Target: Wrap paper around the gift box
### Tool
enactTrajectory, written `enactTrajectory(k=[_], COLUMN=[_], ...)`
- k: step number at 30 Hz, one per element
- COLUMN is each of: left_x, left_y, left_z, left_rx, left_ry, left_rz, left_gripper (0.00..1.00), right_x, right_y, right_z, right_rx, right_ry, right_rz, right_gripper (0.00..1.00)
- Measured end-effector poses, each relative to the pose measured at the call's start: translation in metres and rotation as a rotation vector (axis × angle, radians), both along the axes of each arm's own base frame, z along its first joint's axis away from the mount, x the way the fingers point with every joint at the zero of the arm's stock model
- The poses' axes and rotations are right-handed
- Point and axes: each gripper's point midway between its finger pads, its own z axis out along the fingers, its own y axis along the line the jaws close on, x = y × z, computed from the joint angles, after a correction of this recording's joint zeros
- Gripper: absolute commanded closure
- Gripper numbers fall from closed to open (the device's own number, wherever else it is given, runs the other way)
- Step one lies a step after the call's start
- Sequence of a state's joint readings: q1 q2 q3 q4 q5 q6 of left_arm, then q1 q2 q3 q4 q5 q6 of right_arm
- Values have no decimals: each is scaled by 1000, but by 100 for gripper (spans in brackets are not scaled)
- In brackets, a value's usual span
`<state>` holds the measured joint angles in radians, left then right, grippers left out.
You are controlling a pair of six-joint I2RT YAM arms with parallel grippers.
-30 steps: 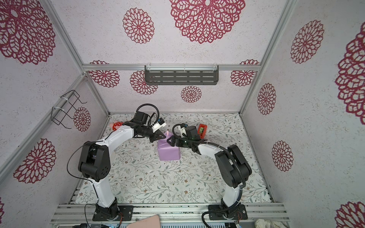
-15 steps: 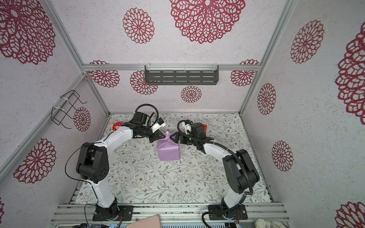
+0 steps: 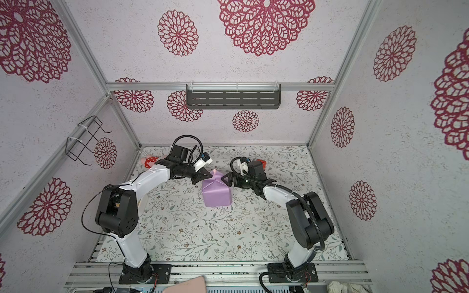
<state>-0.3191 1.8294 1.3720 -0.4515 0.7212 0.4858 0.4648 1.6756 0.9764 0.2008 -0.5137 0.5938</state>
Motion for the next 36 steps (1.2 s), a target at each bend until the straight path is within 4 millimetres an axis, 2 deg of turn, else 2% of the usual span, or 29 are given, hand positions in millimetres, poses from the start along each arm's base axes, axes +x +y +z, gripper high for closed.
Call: enactTrajectory(k=[4,14,22,26,36], left_x=[-7,-18,-25,-27,-33], left_y=[1,-6,-2,-1,-5], left_z=[5,0,1,1,0], left_rx=[6,43,76,83,71], left_ry=[-26,-62,-103,-127,-132], left_rz=[3,-15,-7,-4,-28], left_gripper=[100,100,100,96,76], right_x=[-6,-7,-9,-10,-9], right_y=[-1,4,8,9,9], right_z=[-12,-13,-14,-14,-14], right_rx=[-20,-23,-22,-18,-21], right_ry=[20,10,15,24,24], right_rz=[-3,-28,-35,-38,-49], right_gripper=[3,3,3,3,3])
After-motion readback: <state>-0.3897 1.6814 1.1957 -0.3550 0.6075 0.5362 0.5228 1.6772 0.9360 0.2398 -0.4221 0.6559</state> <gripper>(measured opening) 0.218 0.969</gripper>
